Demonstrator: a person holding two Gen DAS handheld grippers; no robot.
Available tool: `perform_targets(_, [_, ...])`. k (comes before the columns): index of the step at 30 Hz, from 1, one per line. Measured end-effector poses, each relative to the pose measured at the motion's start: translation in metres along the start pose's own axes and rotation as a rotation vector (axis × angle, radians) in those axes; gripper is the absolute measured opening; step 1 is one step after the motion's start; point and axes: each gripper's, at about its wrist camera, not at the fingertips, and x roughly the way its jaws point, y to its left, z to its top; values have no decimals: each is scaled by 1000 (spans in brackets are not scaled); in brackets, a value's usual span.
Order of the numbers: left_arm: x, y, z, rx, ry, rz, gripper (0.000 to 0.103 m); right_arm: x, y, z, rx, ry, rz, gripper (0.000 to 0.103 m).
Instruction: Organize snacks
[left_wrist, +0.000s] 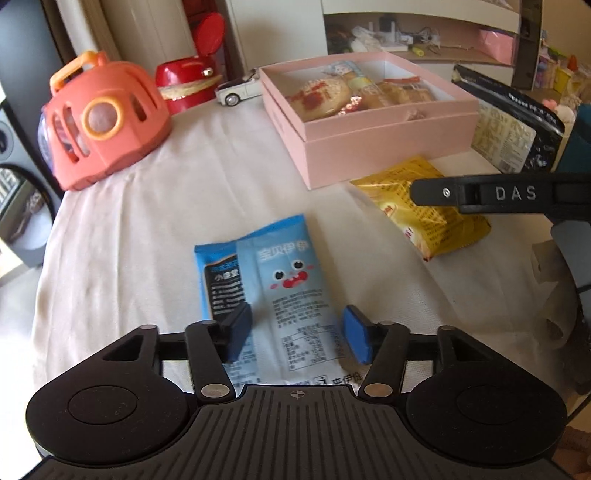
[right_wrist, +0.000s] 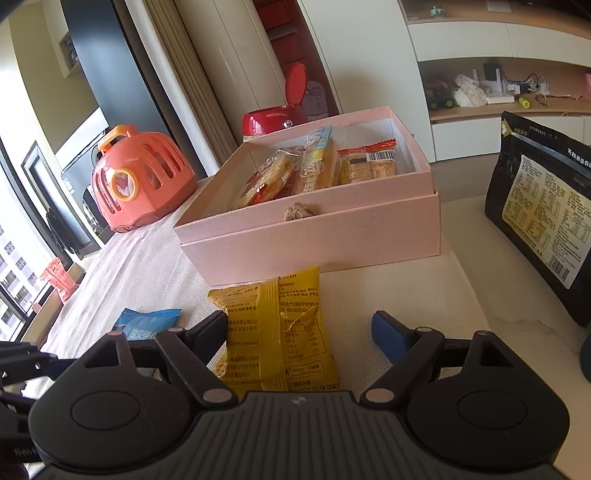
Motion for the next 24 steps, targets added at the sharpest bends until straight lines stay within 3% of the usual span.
perform_targets(2, [3,-2,0,-5,1,-30,82,0,0,0,0,0,0,86])
perform_targets(3, [3,-1,0,-16,-3,-45,84,0,0,0,0,0,0,86])
perform_targets(6, [-3,10,0,-74,-32,-67,81,0,0,0,1,0,1,86])
perform_targets(10, [-6,24,2,-110,-51,22,76,1,-1,1,5,-1,5,86])
perform_targets(12, [0,32,0,-145,-24,11,76,1,-2,1,7,-1,6,86])
perform_targets(14, [5,40,-2,-214,-8,-47,80,1,-3,1,8,-1,8,86])
perform_targets(24, [21,43,0,-242,13,-64,92,1,-4,1,24,-6,26,88])
